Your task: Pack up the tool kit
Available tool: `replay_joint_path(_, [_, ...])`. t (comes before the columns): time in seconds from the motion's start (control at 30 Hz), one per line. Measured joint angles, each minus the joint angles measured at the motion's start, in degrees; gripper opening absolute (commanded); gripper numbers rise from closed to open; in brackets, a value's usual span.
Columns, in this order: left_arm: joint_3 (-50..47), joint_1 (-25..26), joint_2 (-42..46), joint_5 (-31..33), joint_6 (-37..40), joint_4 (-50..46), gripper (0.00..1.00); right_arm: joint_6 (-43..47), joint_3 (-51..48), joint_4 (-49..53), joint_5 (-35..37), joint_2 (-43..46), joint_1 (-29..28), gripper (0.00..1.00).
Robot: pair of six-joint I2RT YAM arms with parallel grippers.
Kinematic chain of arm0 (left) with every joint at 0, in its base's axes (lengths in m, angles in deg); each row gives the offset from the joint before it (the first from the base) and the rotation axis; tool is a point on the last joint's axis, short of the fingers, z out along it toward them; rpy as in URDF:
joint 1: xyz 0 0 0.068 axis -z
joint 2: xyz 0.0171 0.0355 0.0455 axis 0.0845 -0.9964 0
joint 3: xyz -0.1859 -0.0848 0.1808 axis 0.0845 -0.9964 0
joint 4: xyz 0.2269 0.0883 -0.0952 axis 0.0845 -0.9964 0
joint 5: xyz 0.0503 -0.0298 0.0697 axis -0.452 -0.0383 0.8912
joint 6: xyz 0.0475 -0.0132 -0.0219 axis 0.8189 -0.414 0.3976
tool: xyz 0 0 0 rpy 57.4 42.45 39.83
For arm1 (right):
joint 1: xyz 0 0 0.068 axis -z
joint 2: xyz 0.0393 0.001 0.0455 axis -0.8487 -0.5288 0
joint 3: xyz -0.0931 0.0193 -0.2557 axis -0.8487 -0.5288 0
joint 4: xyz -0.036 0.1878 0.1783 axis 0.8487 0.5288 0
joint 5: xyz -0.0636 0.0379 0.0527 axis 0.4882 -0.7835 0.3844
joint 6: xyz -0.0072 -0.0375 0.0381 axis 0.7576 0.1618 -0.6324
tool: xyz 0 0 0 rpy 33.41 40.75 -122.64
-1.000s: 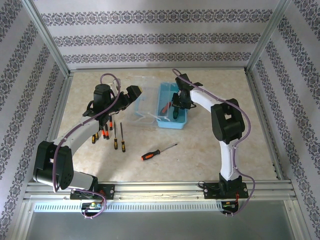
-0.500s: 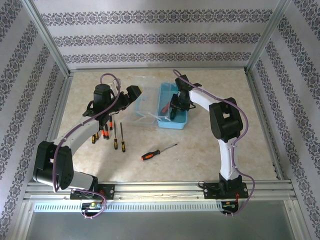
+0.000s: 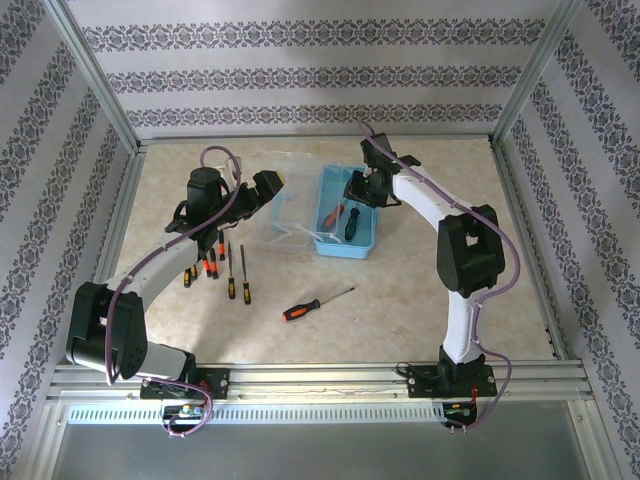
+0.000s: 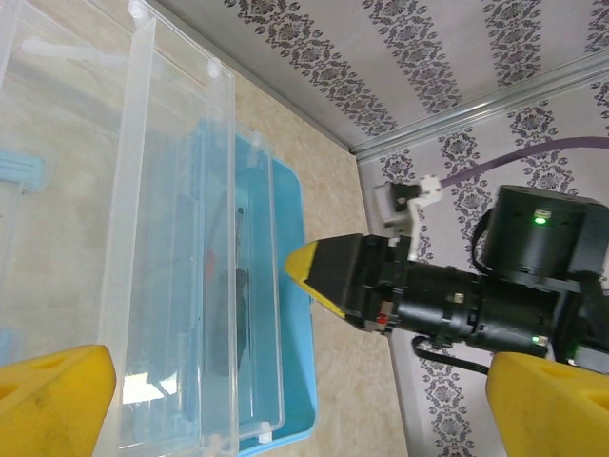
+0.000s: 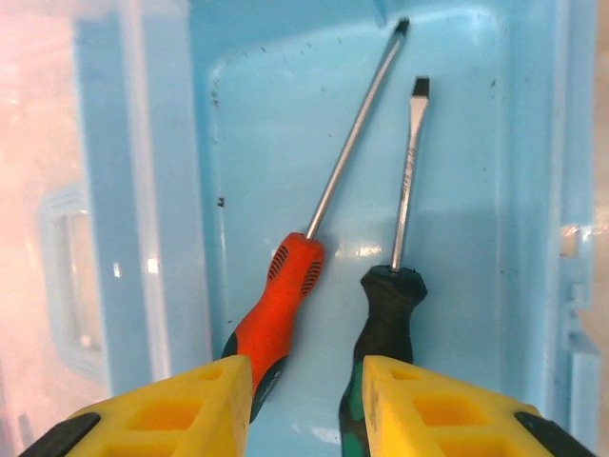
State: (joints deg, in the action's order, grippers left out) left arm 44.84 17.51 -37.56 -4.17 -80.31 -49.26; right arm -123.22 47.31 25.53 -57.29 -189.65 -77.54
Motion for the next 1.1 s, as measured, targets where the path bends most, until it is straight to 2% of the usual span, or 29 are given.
replay_joint_path(0.13, [0.07, 0.00, 0.02, 0.00, 0.07, 0.00, 1.00, 0.39, -2.58, -0.13, 0.96, 4.74, -0.02, 0.38])
replay_joint_path(0.33, [0.55, 0.00, 0.26, 0.04, 0.59, -0.72, 1.00, 0.28, -15.10, -2.08, 2.08, 18.40, -1.92, 0.41])
replay_joint_path(0.5, [0.74, 0.00, 1.01, 0.24, 1.57, -1.29, 1.00, -1.05, -27.21, -3.37, 6.05, 30.58, -8.94, 0.50])
replay_joint_path(0.67, [0.83, -0.02, 1.40, 0.24, 2.21, -1.60, 1.00, -6.08, -40.85, -4.00, 11.87, 40.92, -19.30, 0.58])
replay_joint_path(0.8, [0.87, -0.02, 1.57, 0.28, 2.67, -2.05, 1.00, -10.43, -47.30, -4.31, 15.47, 42.34, -25.49, 0.61])
replay_joint_path(1.1, [0.90, -0.04, 2.40, 0.83, 3.26, -3.02, 1.00, -20.31, -52.72, -8.41, 19.58, 41.07, -28.70, 0.64])
